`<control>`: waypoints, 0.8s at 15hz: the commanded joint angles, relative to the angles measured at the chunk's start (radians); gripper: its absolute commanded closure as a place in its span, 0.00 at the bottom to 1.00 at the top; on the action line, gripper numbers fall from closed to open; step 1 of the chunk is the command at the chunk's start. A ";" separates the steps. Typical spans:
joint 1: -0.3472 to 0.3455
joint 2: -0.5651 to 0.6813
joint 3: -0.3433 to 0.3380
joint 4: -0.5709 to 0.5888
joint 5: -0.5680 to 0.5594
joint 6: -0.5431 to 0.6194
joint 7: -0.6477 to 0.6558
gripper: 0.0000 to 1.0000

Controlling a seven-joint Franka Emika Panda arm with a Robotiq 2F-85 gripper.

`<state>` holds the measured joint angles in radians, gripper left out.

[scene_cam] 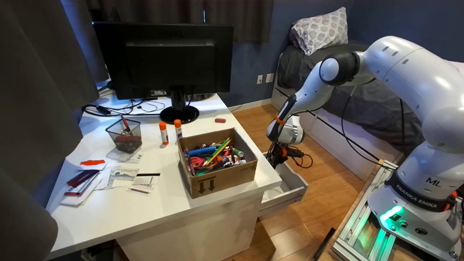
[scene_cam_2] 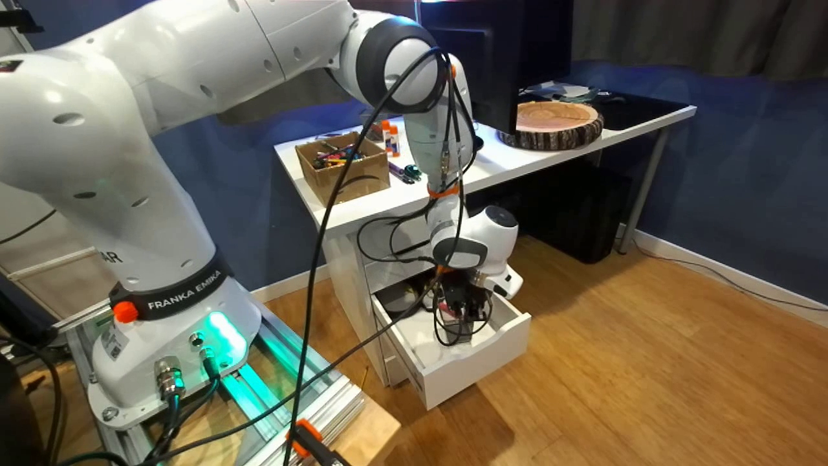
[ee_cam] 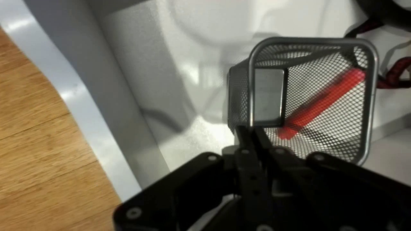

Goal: Remove the cup from the drawer

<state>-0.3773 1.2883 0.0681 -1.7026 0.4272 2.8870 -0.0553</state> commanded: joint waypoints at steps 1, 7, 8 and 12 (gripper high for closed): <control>-0.134 -0.209 0.069 -0.231 -0.033 0.021 -0.081 0.98; -0.352 -0.501 0.209 -0.489 -0.019 -0.057 -0.231 0.98; -0.376 -0.554 0.225 -0.525 -0.010 -0.087 -0.236 0.98; -0.409 -0.779 0.241 -0.617 0.044 -0.254 -0.224 0.98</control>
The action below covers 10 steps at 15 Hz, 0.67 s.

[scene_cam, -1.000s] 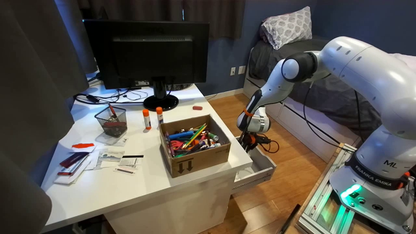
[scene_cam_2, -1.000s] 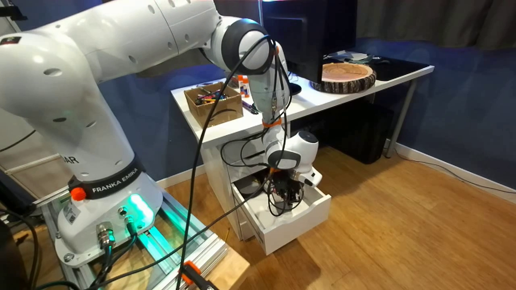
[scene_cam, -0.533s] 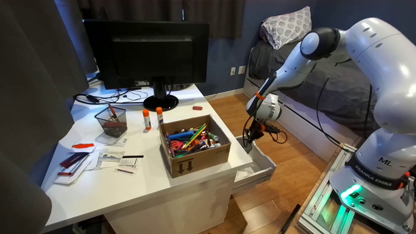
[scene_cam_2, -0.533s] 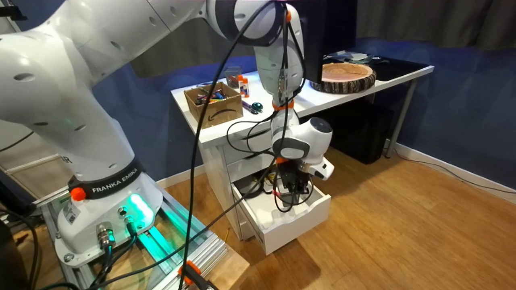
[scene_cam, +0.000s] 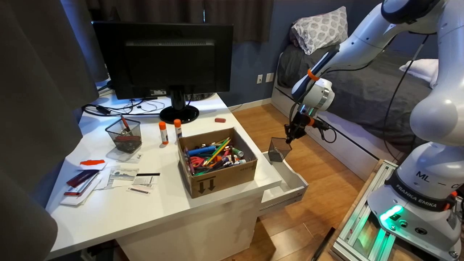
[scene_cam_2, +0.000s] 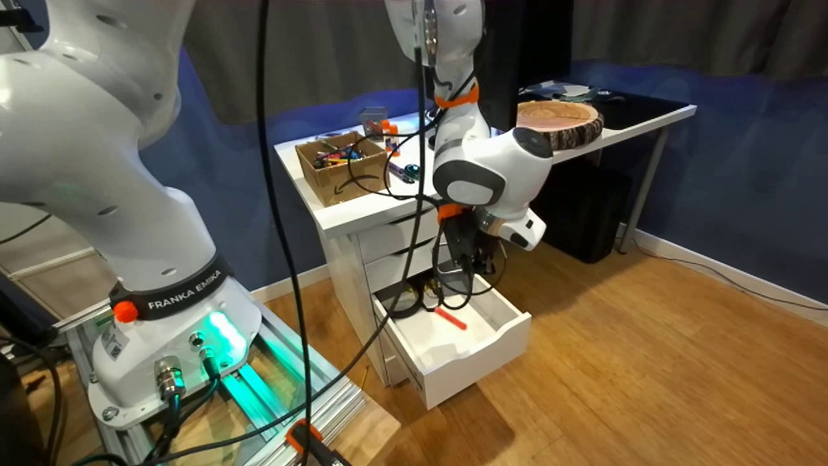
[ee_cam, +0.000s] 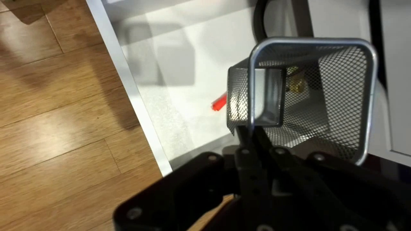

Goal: Remove the cup from the drawer

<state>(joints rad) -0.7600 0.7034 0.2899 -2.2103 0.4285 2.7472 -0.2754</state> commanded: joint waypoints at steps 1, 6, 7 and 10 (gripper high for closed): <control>-0.017 -0.252 0.009 -0.123 0.060 -0.162 0.000 0.98; 0.093 -0.514 -0.107 -0.105 0.179 -0.470 0.050 0.98; 0.131 -0.546 -0.149 -0.092 0.190 -0.514 0.071 0.98; 0.221 -0.531 -0.238 -0.075 0.181 -0.507 0.050 0.94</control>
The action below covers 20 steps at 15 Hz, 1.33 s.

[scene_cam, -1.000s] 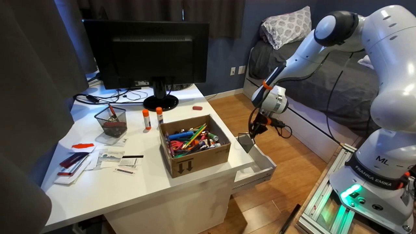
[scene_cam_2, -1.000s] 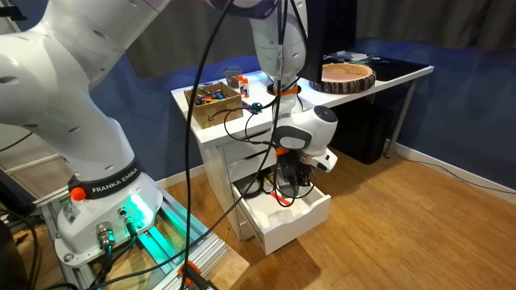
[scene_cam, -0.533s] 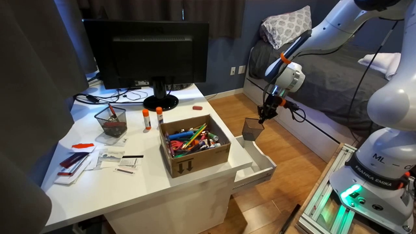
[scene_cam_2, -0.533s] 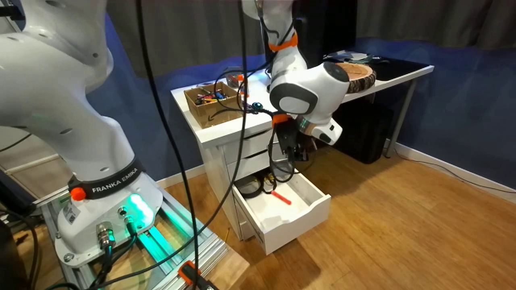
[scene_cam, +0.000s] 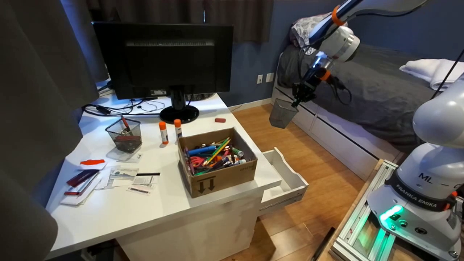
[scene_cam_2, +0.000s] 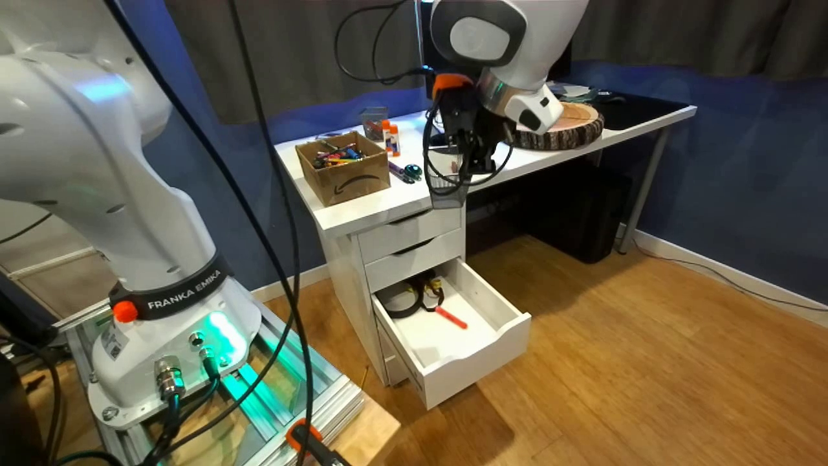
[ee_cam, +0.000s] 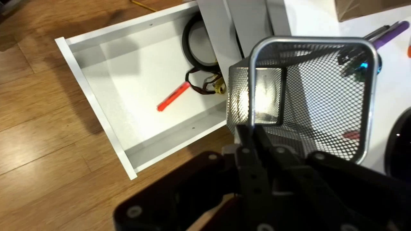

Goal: Remove the cup from the drawer

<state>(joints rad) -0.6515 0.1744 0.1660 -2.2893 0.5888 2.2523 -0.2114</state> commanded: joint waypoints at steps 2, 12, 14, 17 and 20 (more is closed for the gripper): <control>0.122 -0.019 -0.123 -0.001 0.019 -0.019 -0.005 0.94; 0.249 -0.014 -0.191 0.123 -0.055 -0.046 0.141 0.98; 0.319 0.009 -0.222 0.211 -0.101 -0.069 0.243 0.98; 0.405 0.050 -0.247 0.314 -0.184 -0.077 0.400 0.98; 0.457 0.103 -0.262 0.381 -0.225 -0.070 0.515 0.98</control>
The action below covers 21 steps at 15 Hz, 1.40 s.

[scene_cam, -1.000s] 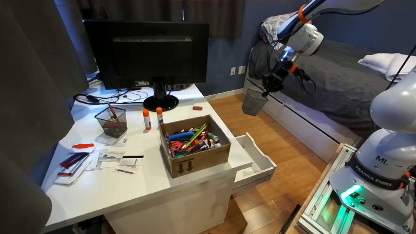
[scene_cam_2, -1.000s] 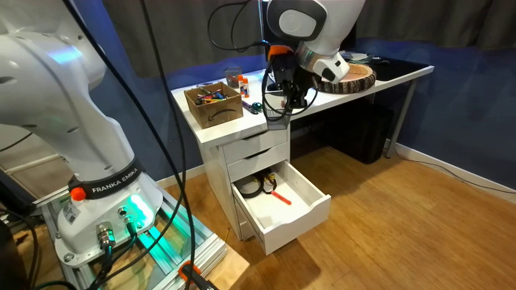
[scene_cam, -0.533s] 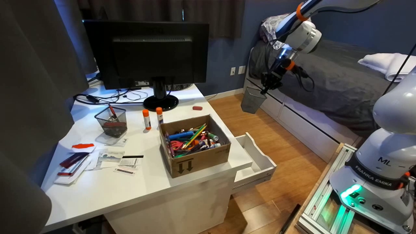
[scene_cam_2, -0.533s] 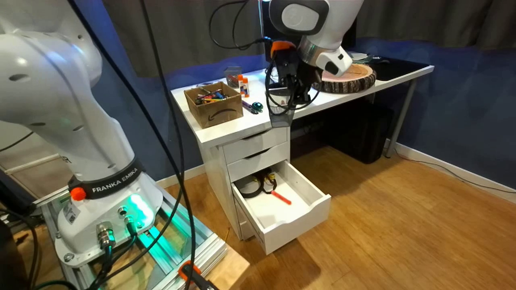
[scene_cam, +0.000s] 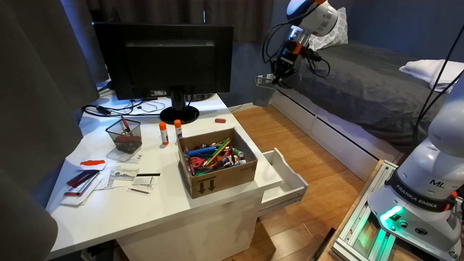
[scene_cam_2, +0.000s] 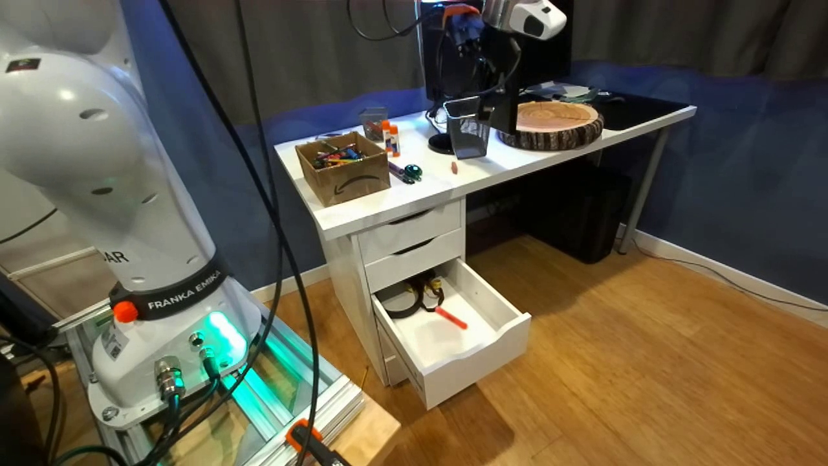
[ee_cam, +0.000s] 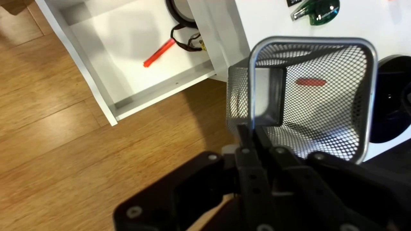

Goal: Remove the cup from the drawer

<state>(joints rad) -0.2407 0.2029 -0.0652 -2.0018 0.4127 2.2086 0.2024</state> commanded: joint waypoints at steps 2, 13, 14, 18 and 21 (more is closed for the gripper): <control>0.063 0.117 -0.035 0.124 -0.037 -0.014 0.140 0.98; 0.102 0.340 -0.019 0.320 0.002 0.032 0.292 0.98; 0.110 0.357 -0.017 0.339 0.002 0.031 0.309 0.98; 0.139 0.417 -0.017 0.411 -0.003 0.030 0.372 0.98; 0.149 0.450 -0.016 0.445 -0.007 0.046 0.392 0.98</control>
<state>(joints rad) -0.1037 0.6061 -0.0768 -1.6216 0.4001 2.2431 0.5606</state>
